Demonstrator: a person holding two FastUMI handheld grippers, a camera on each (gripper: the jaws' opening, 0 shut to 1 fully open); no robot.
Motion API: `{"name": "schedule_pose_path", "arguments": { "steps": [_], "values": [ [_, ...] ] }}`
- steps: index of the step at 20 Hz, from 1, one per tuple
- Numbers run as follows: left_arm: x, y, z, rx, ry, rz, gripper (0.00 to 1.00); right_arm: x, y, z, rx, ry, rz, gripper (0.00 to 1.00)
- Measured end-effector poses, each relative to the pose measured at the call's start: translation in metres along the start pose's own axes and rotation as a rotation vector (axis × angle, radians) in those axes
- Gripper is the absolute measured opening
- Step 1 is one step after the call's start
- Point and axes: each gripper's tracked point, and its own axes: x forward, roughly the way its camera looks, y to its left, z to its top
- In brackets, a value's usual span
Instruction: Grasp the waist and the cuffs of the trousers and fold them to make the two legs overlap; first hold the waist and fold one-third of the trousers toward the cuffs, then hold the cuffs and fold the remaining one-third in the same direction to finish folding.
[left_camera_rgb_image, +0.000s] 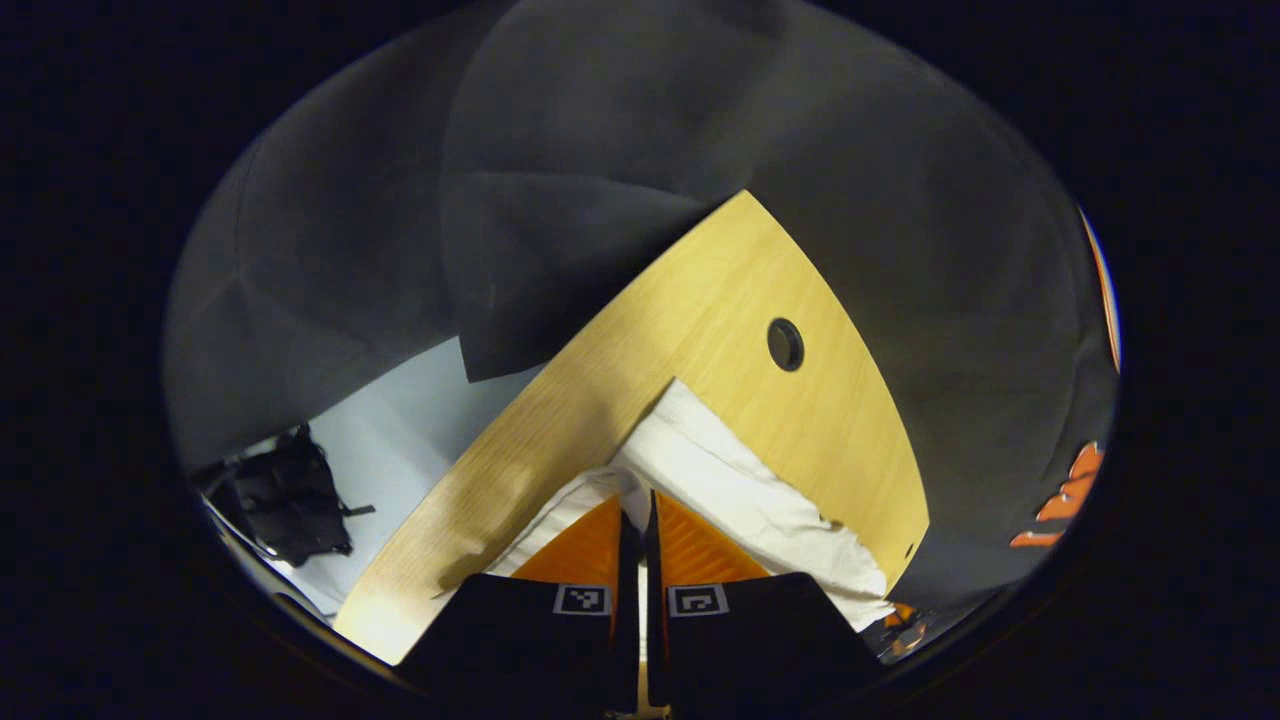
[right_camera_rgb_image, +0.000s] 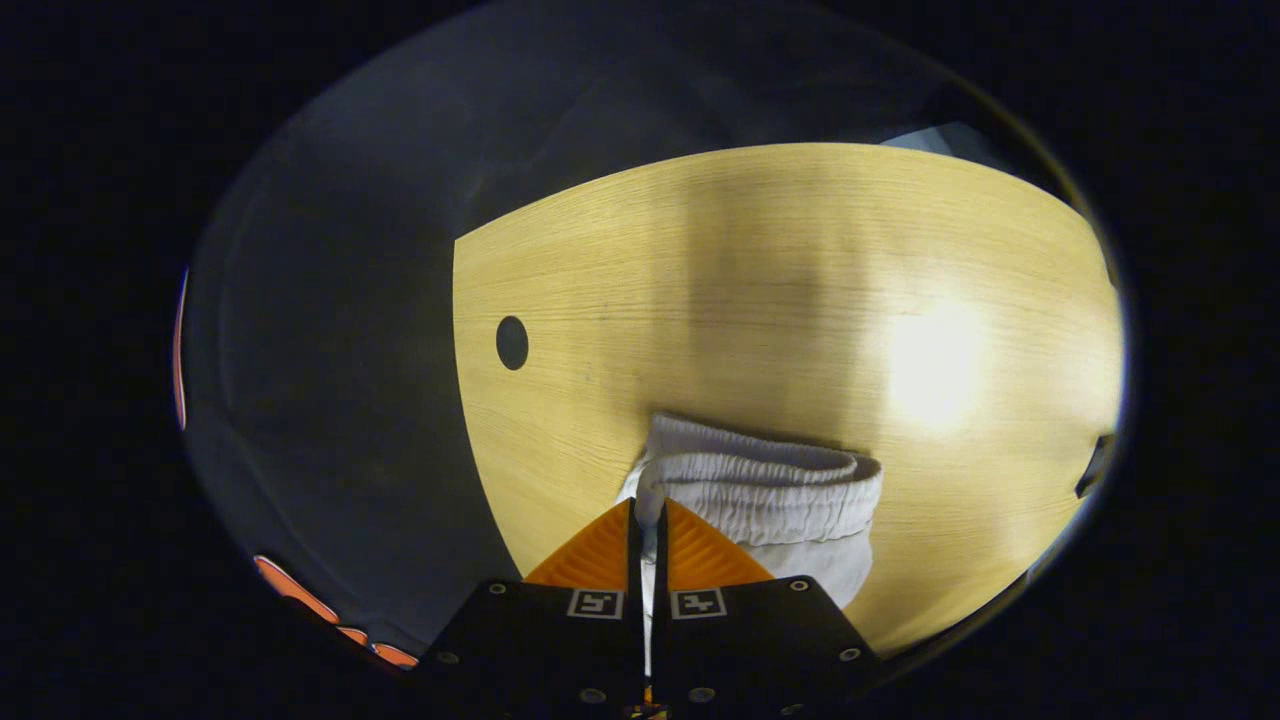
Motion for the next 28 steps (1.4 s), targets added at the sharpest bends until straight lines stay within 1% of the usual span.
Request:
{"name": "schedule_pose_path", "arguments": {
  "steps": [2,4,5,7,8,9,10,11,12,13,14,15,16,17,18,19,20,21,22,23,24,25,28],
  "values": [
    [0.002,0.005,0.0,-0.045,-0.012,0.006,0.07,0.004,0.004,-0.001,0.007,-0.008,0.016,0.03],
    [0.004,0.0,0.001,-0.014,-0.014,0.002,0.07,0.006,0.005,-0.002,0.014,-0.018,0.038,0.03],
    [0.004,-0.003,0.006,0.022,-0.035,0.01,0.11,0.007,0.006,-0.005,0.035,-0.015,0.051,0.04],
    [-0.004,-0.014,0.021,0.085,-0.094,-0.01,0.13,0.008,0.01,-0.009,0.051,-0.002,0.081,0.06],
    [-0.01,-0.023,0.031,0.092,-0.13,-0.019,0.17,0.007,0.01,-0.01,0.05,0.003,0.1,0.06],
    [-0.016,-0.028,0.037,0.083,-0.158,-0.024,0.24,0.006,0.013,-0.011,0.06,0.009,0.125,0.06],
    [-0.02,-0.033,0.04,0.076,-0.181,-0.033,0.24,0.004,0.016,-0.011,0.069,0.013,0.142,0.08],
    [-0.024,-0.033,0.038,0.082,-0.186,-0.022,0.3,0.006,0.021,-0.012,0.071,0.008,0.16,0.12],
    [-0.029,-0.038,0.033,0.091,-0.184,-0.039,0.3,0.005,0.025,-0.01,0.062,-0.006,0.179,0.16],
    [-0.029,-0.045,0.03,0.102,-0.186,-0.06,0.35,0.0,0.032,-0.005,0.044,-0.019,0.204,0.22],
    [-0.041,-0.057,0.029,0.122,-0.191,-0.08,0.48,-0.006,0.037,-0.002,0.02,-0.029,0.228,0.25],
    [-0.05,-0.065,0.027,0.153,-0.199,-0.092,0.62,-0.013,0.038,0.0,-0.009,-0.038,0.237,0.35],
    [-0.053,-0.074,0.025,0.192,-0.207,-0.096,0.65,-0.016,0.036,-0.001,-0.035,-0.045,0.237,0.4],
    [-0.059,-0.081,0.02,0.236,-0.214,-0.094,0.81,-0.02,0.033,-0.004,-0.062,-0.051,0.232,0.47],
    [-0.065,-0.09,0.015,0.28,-0.219,-0.092,0.97,-0.025,0.028,-0.006,-0.096,-0.058,0.222,0.5],
    [-0.073,-0.099,0.009,0.321,-0.226,-0.094,1.0,-0.03,0.02,-0.007,-0.137,-0.066,0.207,0.53],
    [-0.079,-0.108,0.004,0.36,-0.238,-0.094,0.99,-0.032,0.014,-0.008,-0.17,-0.073,0.196,0.56],
    [-0.087,-0.116,0.002,0.395,-0.259,-0.092,1.0,-0.035,0.009,-0.01,-0.199,-0.075,0.188,0.61],
    [-0.096,-0.121,0.002,0.429,-0.289,-0.07,1.0,-0.036,0.002,-0.012,-0.223,-0.074,0.179,0.62],
    [-0.106,-0.126,0.001,0.46,-0.327,-0.046,1.0,-0.039,-0.005,-0.014,-0.248,-0.074,0.168,0.66],
    [-0.117,-0.136,-0.002,0.485,-0.358,-0.051,1.0,-0.039,-0.012,-0.016,-0.275,-0.075,0.152,0.7],
    [-0.125,-0.146,-0.007,0.503,-0.38,-0.061,1.0,-0.043,-0.019,-0.017,-0.31,-0.08,0.136,0.76],
    [-0.146,-0.159,-0.026,0.551,-0.401,-0.082,1.0,-0.05,-0.034,-0.017,-0.404,-0.094,0.106,0.85]
  ]
}}
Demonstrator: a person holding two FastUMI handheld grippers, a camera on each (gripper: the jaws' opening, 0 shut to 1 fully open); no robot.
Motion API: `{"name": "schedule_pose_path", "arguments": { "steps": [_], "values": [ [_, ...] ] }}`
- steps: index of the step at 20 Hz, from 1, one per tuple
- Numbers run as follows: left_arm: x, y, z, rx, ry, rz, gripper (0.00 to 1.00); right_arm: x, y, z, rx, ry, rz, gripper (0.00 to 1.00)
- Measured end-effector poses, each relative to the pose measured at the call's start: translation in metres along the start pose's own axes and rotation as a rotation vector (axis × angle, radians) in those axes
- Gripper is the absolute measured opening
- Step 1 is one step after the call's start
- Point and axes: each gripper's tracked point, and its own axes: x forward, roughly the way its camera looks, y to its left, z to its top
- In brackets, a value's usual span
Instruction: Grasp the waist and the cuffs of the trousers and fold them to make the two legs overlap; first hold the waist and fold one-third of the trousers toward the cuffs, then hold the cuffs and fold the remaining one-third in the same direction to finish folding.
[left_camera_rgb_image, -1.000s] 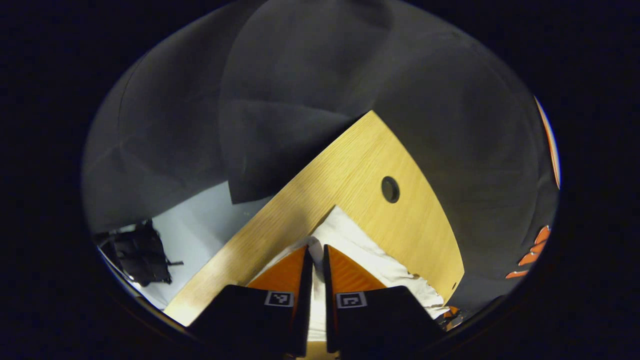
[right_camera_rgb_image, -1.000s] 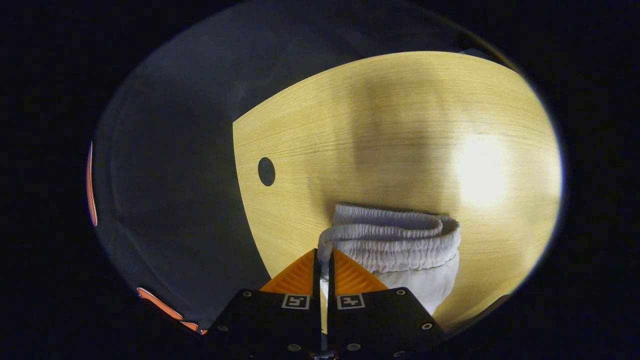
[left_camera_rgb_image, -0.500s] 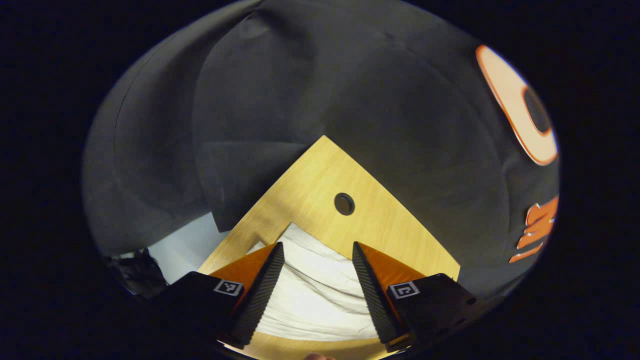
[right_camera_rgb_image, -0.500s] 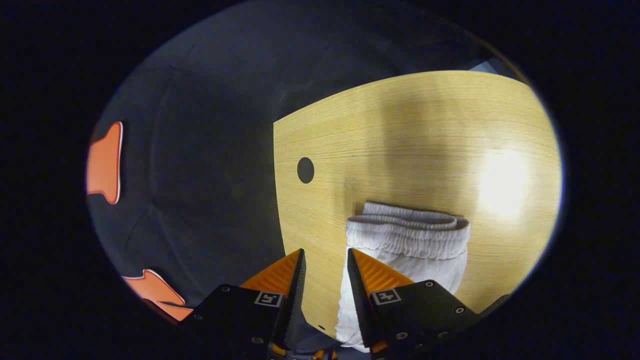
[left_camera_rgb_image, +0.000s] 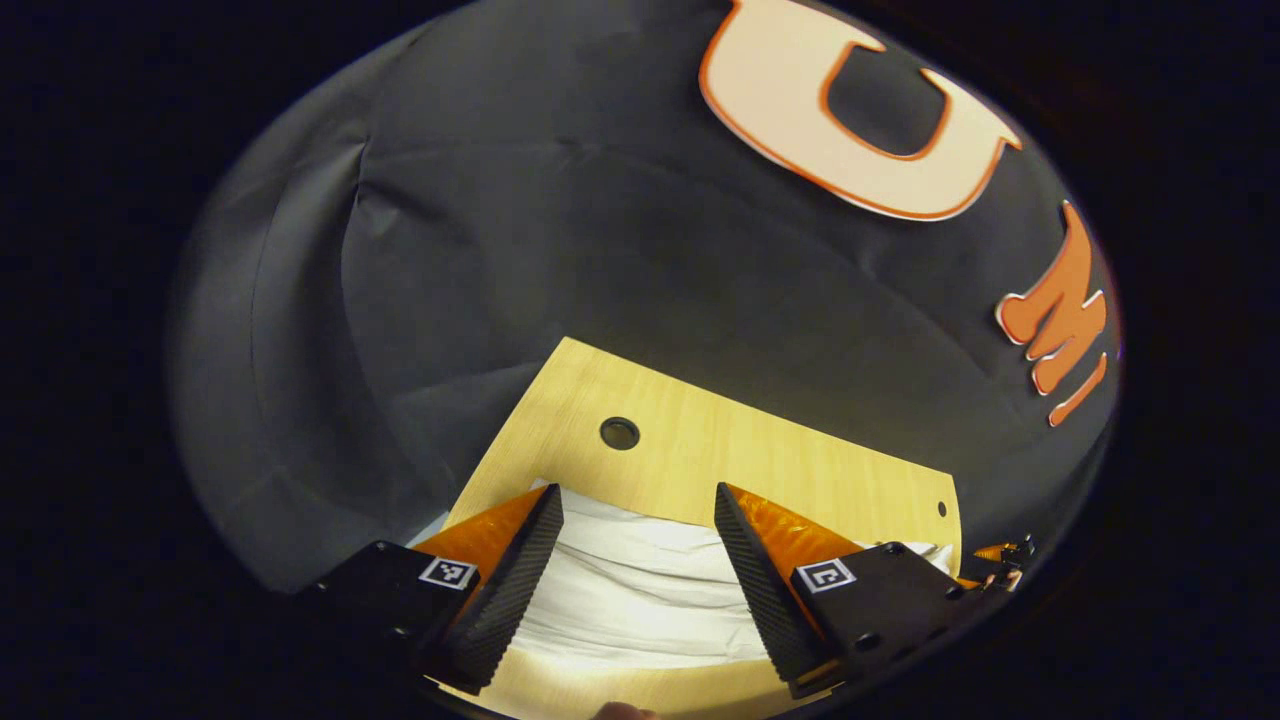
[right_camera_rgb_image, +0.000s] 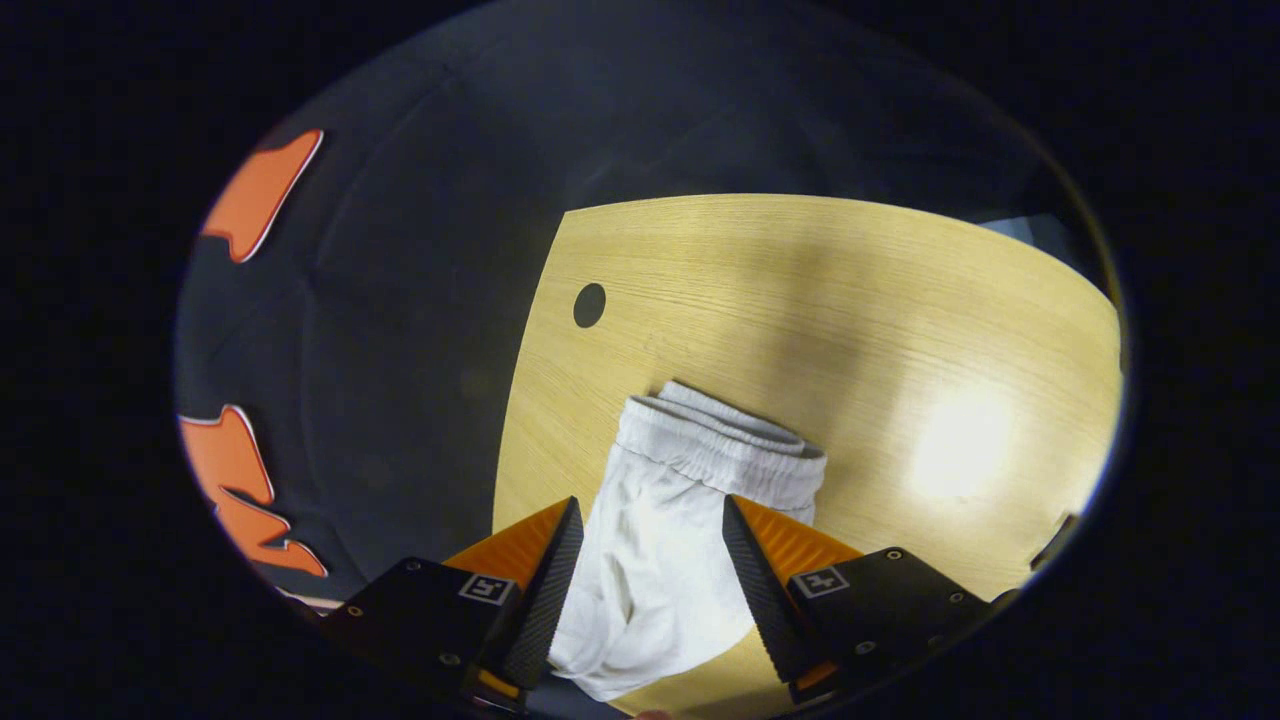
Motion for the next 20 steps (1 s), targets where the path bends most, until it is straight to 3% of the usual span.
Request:
{"name": "schedule_pose_path", "arguments": {
  "steps": [5,13,20],
  "values": [
    [-0.034,-0.025,0.008,0.11,-0.104,0.05,1.0,0.003,-0.031,-0.012,-0.069,0.027,-0.073,0.91],
    [-0.084,-0.078,0.005,0.265,-0.262,0.044,1.0,0.023,-0.059,-0.015,-0.118,0.026,-0.145,0.97],
    [-0.115,-0.121,-0.029,0.342,-0.285,0.064,1.0,0.045,-0.065,-0.005,-0.122,-0.001,-0.155,0.98]
  ]
}}
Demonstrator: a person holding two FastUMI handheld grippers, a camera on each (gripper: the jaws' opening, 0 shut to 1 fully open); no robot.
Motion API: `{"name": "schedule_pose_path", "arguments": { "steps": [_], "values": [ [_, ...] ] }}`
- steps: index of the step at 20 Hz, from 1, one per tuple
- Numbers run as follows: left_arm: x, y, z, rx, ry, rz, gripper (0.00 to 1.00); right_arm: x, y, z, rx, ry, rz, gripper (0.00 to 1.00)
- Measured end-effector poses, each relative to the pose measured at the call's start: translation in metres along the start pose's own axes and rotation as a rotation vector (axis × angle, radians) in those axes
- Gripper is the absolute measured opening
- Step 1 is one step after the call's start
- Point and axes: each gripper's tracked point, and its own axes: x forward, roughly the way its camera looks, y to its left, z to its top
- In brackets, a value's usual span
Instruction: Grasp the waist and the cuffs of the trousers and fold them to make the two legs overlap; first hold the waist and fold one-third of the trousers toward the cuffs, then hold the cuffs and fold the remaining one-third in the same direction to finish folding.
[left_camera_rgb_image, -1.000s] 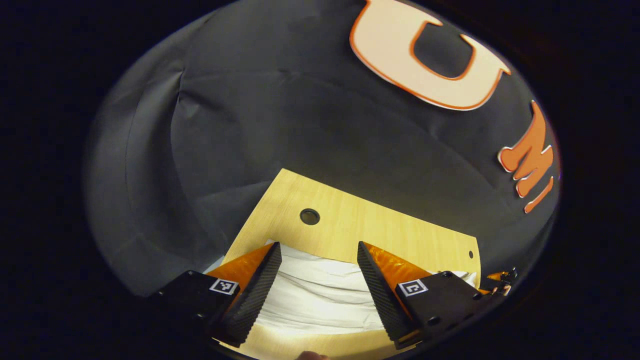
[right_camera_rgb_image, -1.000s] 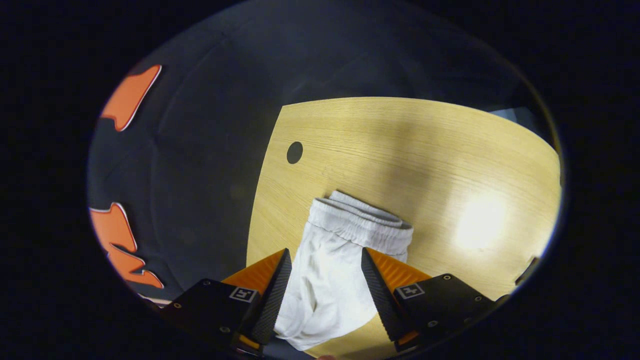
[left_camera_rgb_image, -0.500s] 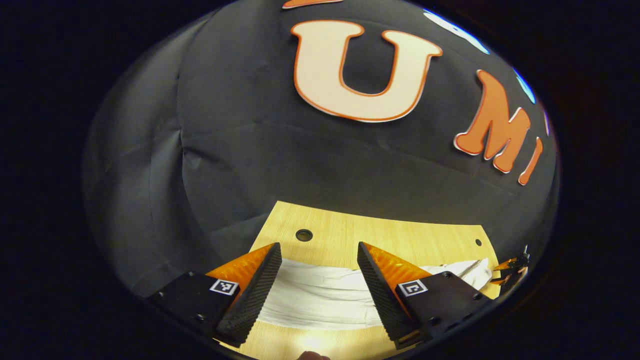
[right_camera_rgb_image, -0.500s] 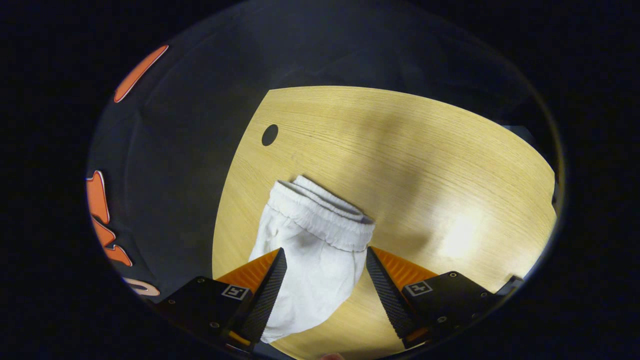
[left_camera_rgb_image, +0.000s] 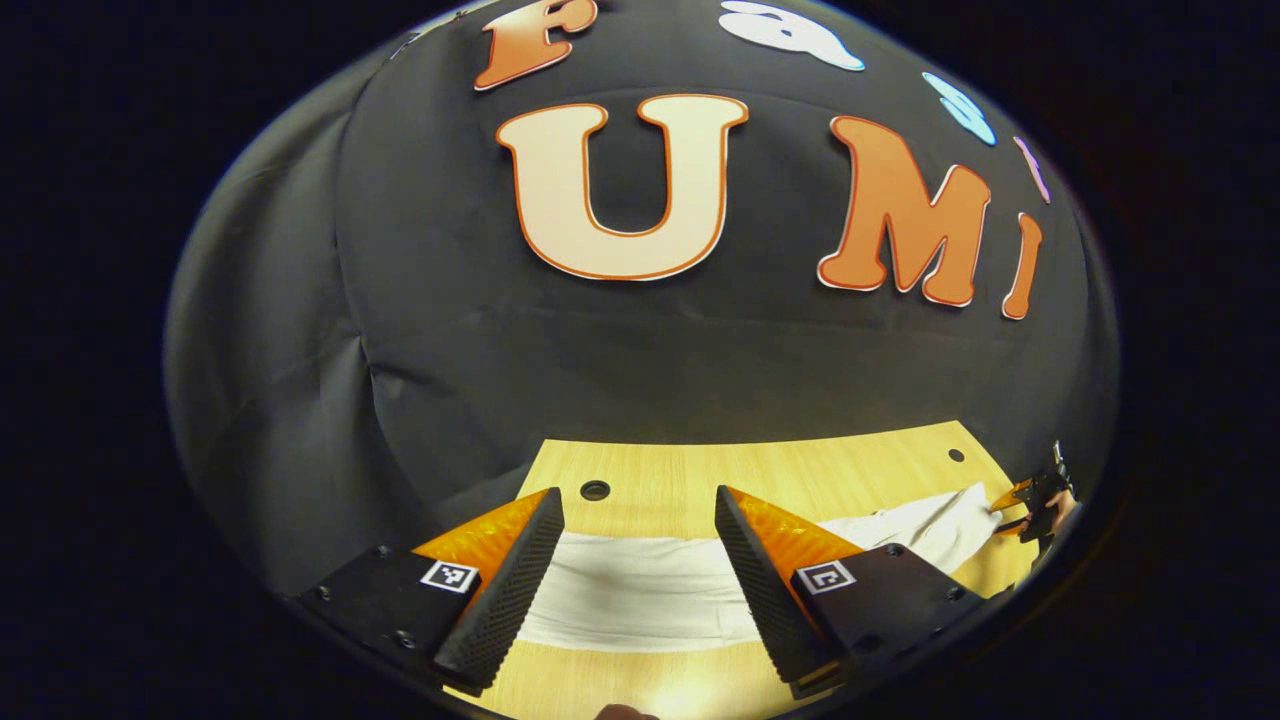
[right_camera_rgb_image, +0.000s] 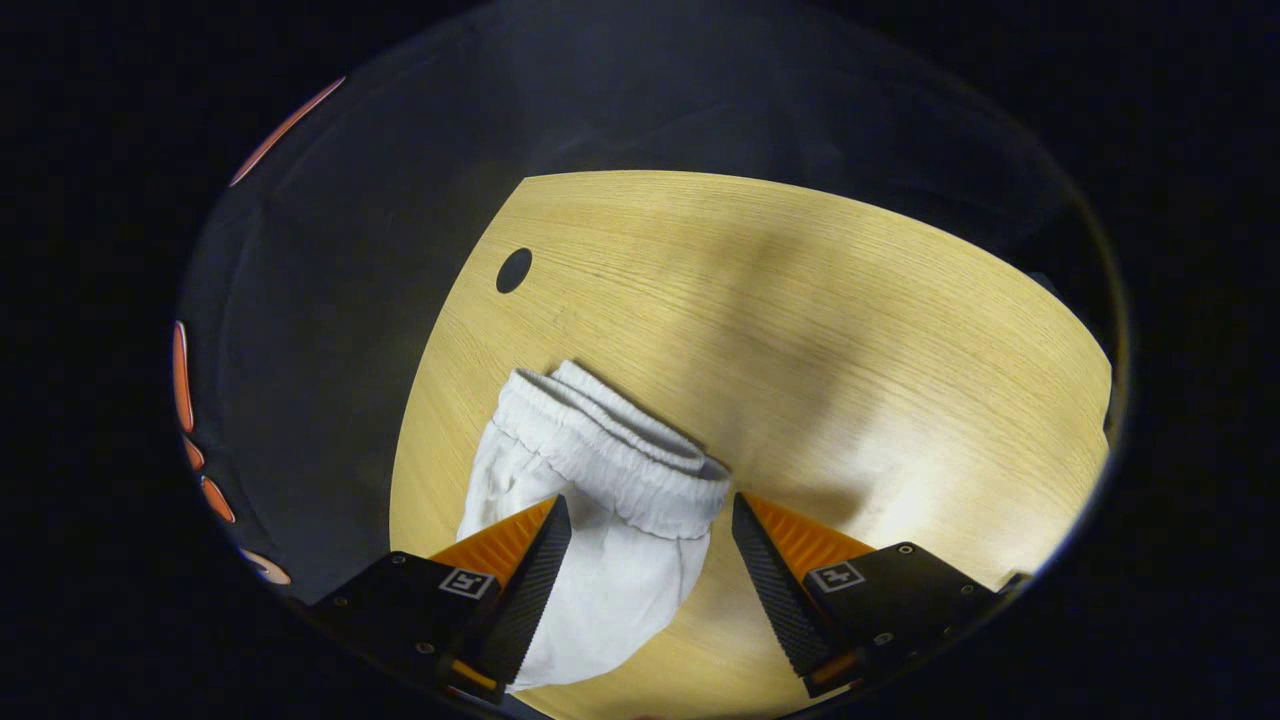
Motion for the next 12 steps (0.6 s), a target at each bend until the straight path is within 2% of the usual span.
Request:
{"name": "schedule_pose_path", "arguments": {
  "steps": [3,6,8,10,11,12],
  "values": [
    [-0.017,-0.014,-0.008,0.001,0.005,0.004,1.0,0.008,0.001,0.005,0.027,-0.006,0.007,0.98],
    [-0.027,-0.026,-0.014,0.012,0.005,0.02,1.0,0.011,-0.007,0.008,0.019,-0.035,-0.022,0.92],
    [-0.033,-0.036,-0.021,-0.005,0.013,0.017,1.0,0.014,-0.012,0.007,0.019,-0.031,-0.038,0.75],
    [-0.038,-0.042,-0.031,-0.022,0.024,0.02,1.0,0.017,-0.015,0.006,0.041,-0.038,-0.015,0.4],
    [-0.041,-0.047,-0.034,-0.028,0.027,0.02,1.0,0.014,-0.014,0.007,0.065,-0.04,0.006,0.27],
    [-0.042,-0.054,-0.038,-0.031,0.034,0.013,1.0,0.014,-0.015,0.006,0.082,-0.042,0.025,0.22]
  ]
}}
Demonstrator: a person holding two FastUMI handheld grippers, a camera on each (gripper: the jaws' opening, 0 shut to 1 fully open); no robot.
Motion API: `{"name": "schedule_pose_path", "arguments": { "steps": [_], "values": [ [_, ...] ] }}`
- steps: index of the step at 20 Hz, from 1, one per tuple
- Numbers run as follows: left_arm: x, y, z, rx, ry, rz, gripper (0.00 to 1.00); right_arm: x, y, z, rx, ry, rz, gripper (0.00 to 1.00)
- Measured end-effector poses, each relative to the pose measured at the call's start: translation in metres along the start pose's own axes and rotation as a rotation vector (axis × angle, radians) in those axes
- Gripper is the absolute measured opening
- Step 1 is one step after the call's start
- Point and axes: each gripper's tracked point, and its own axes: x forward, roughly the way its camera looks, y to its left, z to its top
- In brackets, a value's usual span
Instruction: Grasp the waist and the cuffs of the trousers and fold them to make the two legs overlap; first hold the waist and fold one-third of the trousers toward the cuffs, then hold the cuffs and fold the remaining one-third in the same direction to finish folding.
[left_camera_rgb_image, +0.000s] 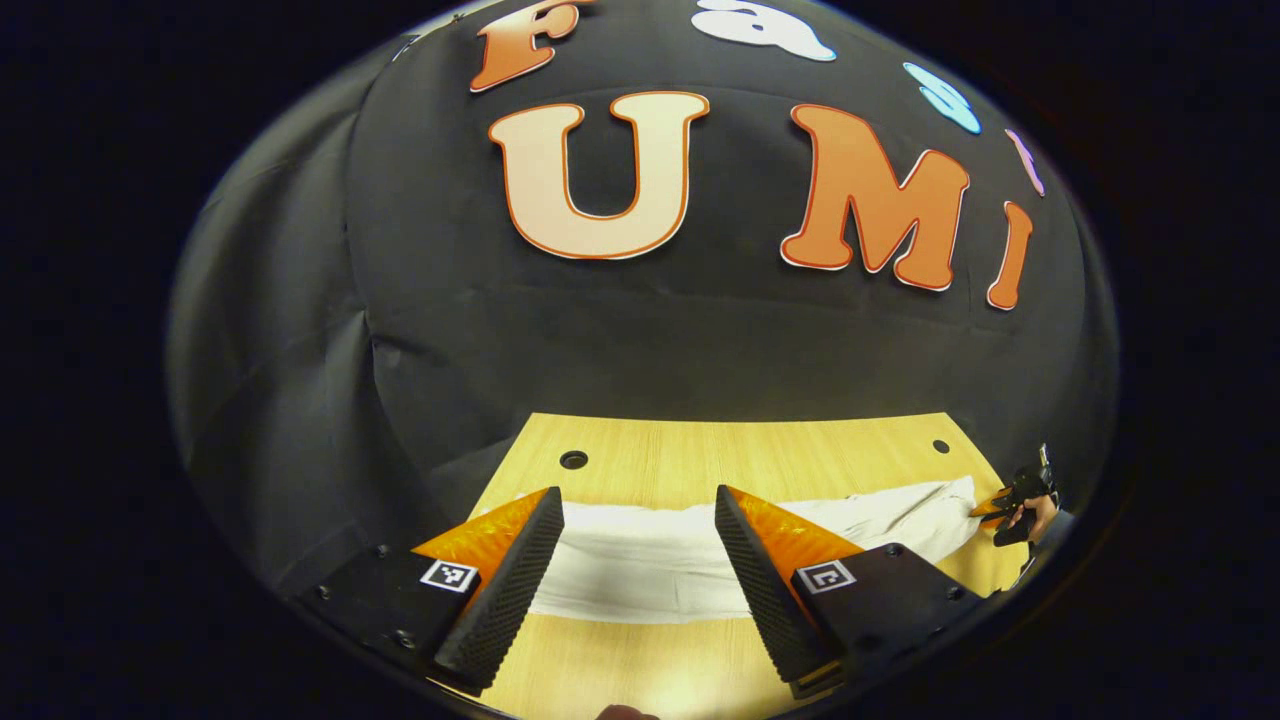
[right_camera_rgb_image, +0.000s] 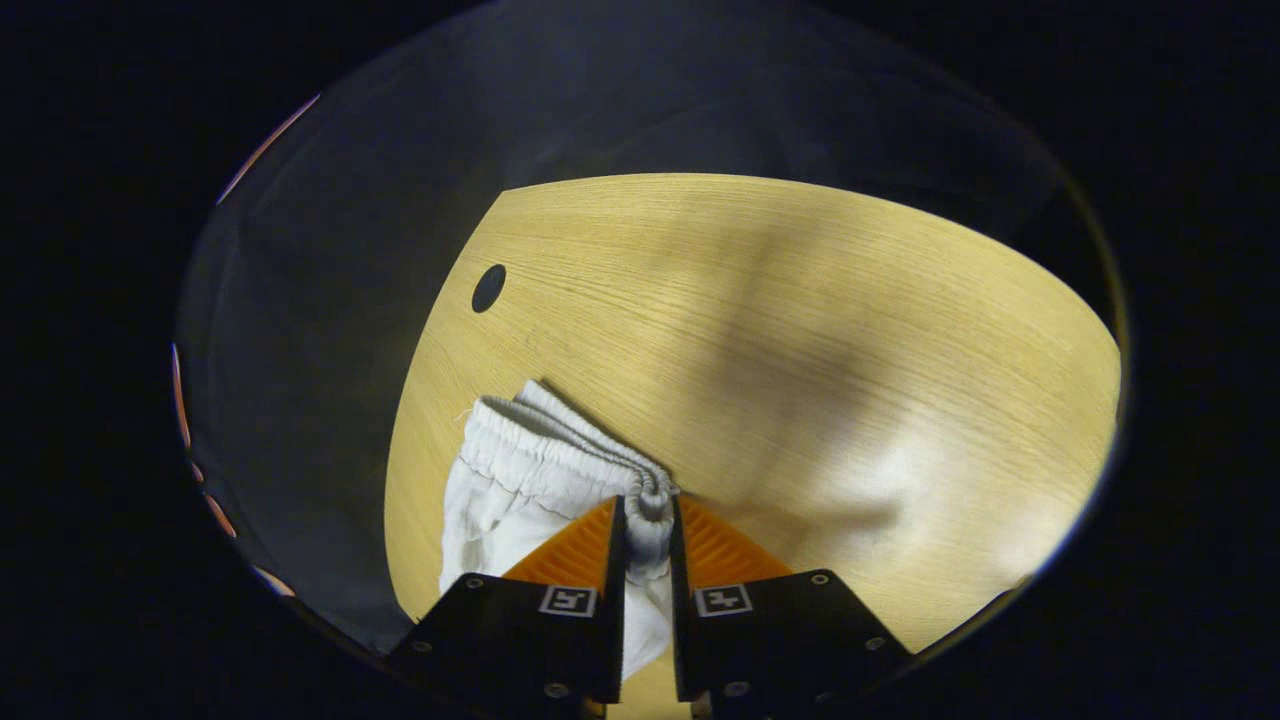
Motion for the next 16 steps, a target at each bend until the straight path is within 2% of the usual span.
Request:
{"name": "schedule_pose_path", "arguments": {
  "steps": [1,4,9,16],
  "values": [
    [-0.002,-0.005,-0.005,0.003,0.007,-0.004,1.0,0.0,0.001,0.0,0.007,-0.001,0.014,0.16],
    [-0.007,-0.015,-0.014,0.03,0.021,-0.007,1.0,-0.011,0.01,0.004,-0.004,-0.022,0.053,0.1],
    [-0.011,-0.033,-0.025,0.007,0.03,-0.062,1.0,-0.044,0.044,0.003,-0.011,-0.078,0.177,0.1],
    [-0.014,-0.028,-0.033,0.023,0.034,-0.112,1.0,-0.082,0.071,-0.013,-0.071,-0.152,0.234,0.1]
  ]
}}
